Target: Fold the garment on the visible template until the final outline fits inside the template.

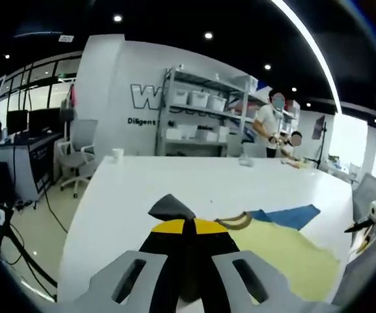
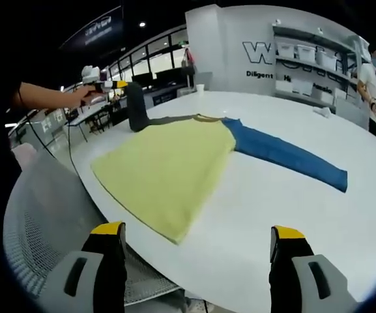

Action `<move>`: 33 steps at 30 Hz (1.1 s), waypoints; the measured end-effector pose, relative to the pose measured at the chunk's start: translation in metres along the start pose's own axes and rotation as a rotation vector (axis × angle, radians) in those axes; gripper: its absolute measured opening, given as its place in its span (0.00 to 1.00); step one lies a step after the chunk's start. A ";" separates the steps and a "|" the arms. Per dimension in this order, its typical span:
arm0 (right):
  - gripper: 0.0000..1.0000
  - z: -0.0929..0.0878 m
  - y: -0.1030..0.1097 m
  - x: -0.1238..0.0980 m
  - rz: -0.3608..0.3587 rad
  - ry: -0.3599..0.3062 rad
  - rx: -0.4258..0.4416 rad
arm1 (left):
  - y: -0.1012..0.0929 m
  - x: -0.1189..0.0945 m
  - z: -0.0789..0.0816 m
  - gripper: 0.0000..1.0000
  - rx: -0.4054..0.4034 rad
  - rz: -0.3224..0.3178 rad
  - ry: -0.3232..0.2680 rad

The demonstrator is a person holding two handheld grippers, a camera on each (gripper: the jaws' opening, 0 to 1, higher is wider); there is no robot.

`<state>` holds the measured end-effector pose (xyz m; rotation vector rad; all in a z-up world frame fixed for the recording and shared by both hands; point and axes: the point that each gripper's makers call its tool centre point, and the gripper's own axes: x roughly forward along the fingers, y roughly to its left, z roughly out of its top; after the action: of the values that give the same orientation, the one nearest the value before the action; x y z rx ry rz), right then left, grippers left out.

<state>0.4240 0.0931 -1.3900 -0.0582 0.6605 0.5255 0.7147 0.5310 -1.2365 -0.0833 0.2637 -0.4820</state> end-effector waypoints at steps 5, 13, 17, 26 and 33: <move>0.90 0.000 0.000 -0.001 0.001 -0.004 0.003 | -0.026 0.000 0.010 0.04 0.017 -0.026 -0.003; 0.91 0.004 -0.002 -0.005 0.001 -0.022 0.038 | -0.048 0.007 0.024 0.04 0.012 -0.059 -0.017; 0.91 0.004 -0.003 -0.007 0.000 -0.024 0.041 | -0.057 0.013 0.029 0.04 0.028 -0.073 -0.011; 0.91 0.001 -0.005 -0.012 -0.008 -0.024 0.044 | -0.076 0.026 0.041 0.04 0.021 -0.108 -0.035; 0.92 0.004 -0.008 -0.016 -0.015 -0.031 0.042 | -0.089 0.036 0.056 0.04 0.010 -0.136 -0.065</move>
<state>0.4192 0.0800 -1.3780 -0.0155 0.6402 0.4966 0.7211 0.4363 -1.1785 -0.1075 0.1928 -0.6142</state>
